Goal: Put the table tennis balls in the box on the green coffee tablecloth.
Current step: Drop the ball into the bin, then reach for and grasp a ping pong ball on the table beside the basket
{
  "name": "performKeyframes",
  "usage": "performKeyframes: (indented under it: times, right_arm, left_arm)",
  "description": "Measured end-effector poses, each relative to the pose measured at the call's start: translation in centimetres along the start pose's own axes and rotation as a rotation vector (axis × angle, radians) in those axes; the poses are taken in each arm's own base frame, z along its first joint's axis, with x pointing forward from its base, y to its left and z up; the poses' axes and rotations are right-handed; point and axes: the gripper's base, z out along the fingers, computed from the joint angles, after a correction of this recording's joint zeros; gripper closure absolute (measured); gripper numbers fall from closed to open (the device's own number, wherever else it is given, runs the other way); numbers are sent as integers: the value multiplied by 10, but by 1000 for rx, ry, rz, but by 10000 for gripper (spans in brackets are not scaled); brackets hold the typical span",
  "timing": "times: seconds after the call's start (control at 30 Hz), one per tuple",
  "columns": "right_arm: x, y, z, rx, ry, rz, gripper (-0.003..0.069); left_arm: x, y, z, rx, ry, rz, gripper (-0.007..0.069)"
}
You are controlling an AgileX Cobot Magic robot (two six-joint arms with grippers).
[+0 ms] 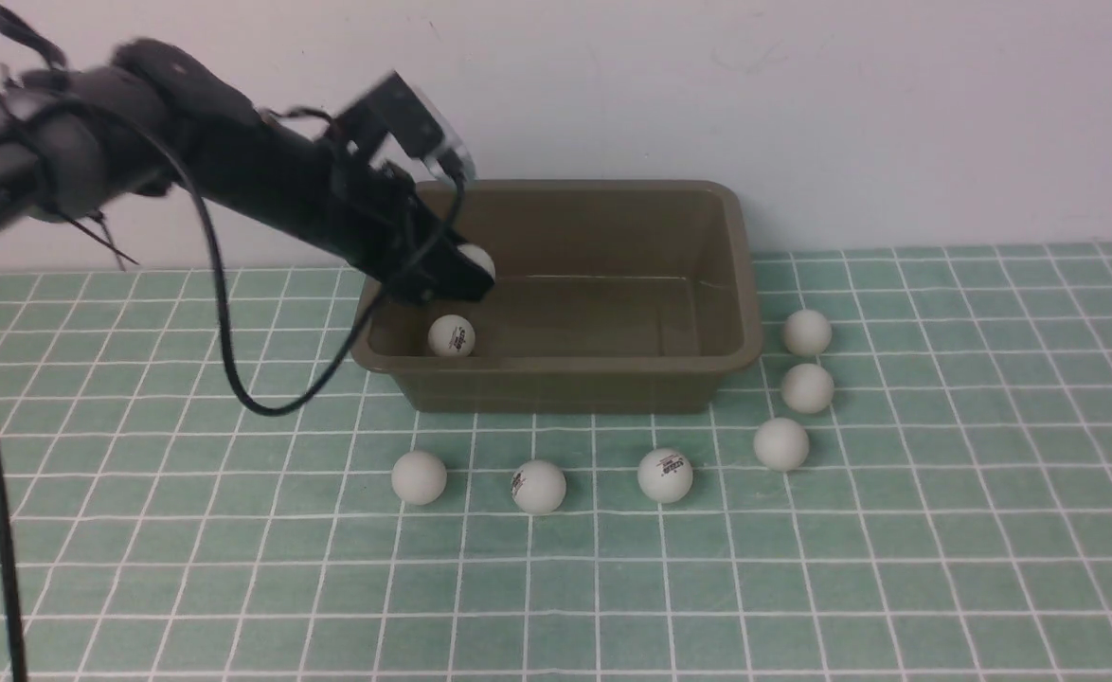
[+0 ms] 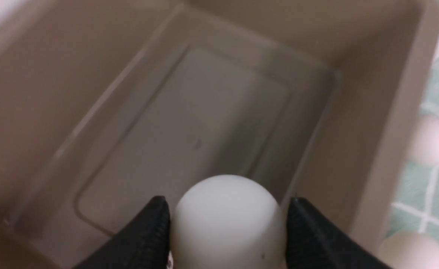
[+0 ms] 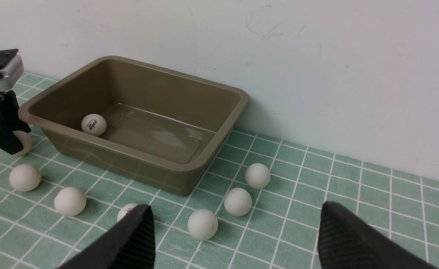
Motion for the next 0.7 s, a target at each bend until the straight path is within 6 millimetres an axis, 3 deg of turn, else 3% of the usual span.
performKeyframes:
  times: [0.1, 0.17, 0.2, 0.27, 0.4, 0.57, 0.7]
  right_arm:
    - [0, 0, 0, 0, 0, 0, 127]
    - [0, 0, 0, 0, 0, 0, 127]
    - [0, 0, 0, 0, 0, 0, 127]
    - [0, 0, 0, 0, 0, 0, 127]
    - [0, 0, 0, 0, 0, 0, 127]
    - [-2, -2, 0, 18, -17, 0, 127]
    - [-3, -3, 0, 30, -29, 0, 127]
  left_arm:
    - [8, 2, 17, -17, 43, -38, 211]
    - [5, 3, 13, -45, 48, -135, 111]
    - [3, 3, 12, -48, 47, -139, 106]
    - [-9, 2, -5, -69, 49, -189, 72]
    - [-36, -12, -60, -92, 107, -248, 85]
    - [-61, -39, -131, -205, 154, -419, 176]
    - [-73, -56, -161, -265, 104, -506, 272]
